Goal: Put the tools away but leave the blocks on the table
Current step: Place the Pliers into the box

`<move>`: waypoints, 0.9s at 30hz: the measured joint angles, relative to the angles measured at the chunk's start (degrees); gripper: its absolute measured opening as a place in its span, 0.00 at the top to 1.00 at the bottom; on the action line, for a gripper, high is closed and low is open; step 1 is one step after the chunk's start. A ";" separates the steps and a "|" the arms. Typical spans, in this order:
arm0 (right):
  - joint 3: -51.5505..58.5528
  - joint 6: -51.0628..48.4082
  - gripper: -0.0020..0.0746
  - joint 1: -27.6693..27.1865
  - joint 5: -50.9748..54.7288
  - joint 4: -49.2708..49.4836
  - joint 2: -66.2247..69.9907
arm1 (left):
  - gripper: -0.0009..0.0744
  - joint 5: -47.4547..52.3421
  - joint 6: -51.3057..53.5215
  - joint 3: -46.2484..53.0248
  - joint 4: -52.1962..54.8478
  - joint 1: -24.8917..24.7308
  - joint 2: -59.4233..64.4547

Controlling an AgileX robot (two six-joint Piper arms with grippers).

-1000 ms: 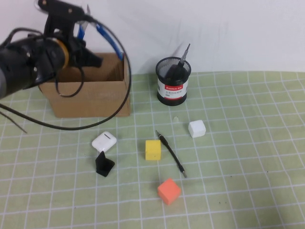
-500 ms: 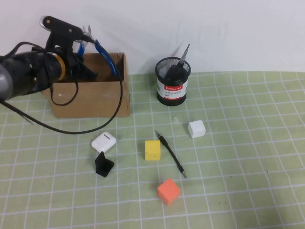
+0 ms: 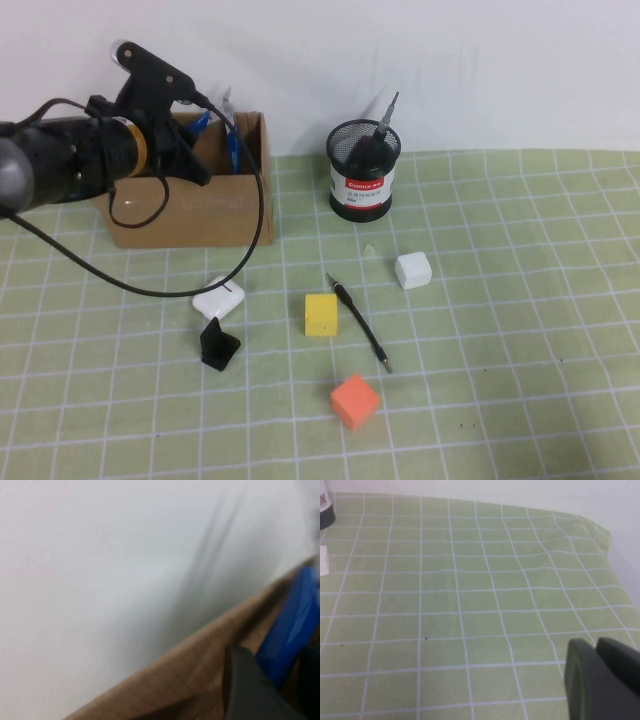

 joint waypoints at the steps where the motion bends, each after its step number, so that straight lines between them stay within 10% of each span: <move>1: 0.00 0.00 0.99 0.00 0.00 0.00 0.00 | 0.70 0.00 0.00 0.00 0.00 0.00 0.00; 11: 0.00 0.00 0.99 0.00 0.00 0.00 0.00 | 0.64 4.67 -7.38 0.78 -0.06 0.00 -6.51; 19: 0.00 0.00 0.99 0.00 0.00 0.00 0.00 | 0.95 4.67 -19.21 15.12 -0.35 -0.92 -29.81; 27: 0.00 0.00 0.99 0.00 0.00 0.00 0.00 | 0.99 6.34 -26.34 33.80 -1.40 -1.01 -49.20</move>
